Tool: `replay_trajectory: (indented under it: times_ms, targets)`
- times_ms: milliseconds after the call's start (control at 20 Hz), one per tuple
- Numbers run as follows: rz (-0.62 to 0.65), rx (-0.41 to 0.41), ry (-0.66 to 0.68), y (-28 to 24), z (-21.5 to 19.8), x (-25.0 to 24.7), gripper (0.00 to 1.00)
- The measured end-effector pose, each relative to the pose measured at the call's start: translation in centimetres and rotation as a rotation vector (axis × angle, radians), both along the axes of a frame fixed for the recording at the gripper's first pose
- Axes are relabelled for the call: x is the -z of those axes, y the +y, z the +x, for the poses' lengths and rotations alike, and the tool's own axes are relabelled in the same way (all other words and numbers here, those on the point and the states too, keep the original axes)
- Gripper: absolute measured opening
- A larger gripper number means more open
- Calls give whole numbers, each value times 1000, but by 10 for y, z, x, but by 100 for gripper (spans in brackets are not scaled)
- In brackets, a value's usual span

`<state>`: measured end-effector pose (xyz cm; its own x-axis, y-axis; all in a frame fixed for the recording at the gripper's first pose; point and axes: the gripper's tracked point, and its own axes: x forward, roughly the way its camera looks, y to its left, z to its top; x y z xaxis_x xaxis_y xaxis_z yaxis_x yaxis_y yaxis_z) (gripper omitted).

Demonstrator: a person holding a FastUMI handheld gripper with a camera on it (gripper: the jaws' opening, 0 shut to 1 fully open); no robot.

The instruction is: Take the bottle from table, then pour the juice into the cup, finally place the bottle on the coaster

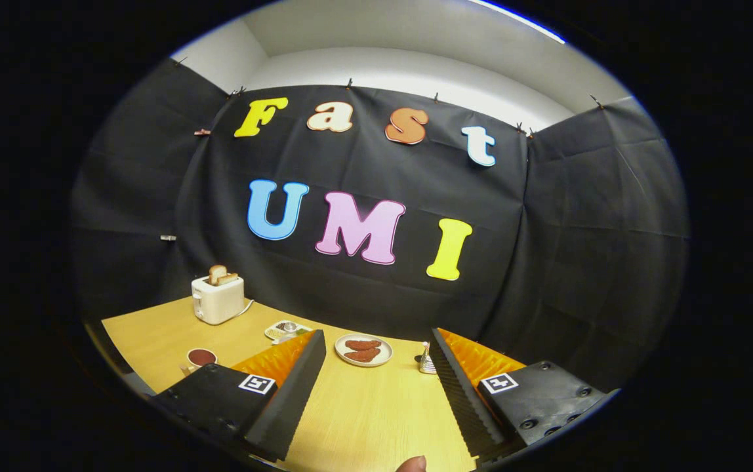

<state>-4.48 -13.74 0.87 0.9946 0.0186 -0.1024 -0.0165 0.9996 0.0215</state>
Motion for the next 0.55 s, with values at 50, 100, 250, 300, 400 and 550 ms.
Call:
replay_trajectory:
  times_ms: [50, 100, 250, 300, 400, 550]
  targets:
    - [13, 2, 2, -8, -2, 2, 98]
    - [27, -3, 6, -14, -6, 6, 97]
    - [46, 4, 15, -38, -12, 21, 97]
    - [50, 13, 22, -47, -14, 26, 97]
    - [61, 39, 37, -61, -18, 37, 98]
    - [58, 66, 42, -75, -23, 47, 98]
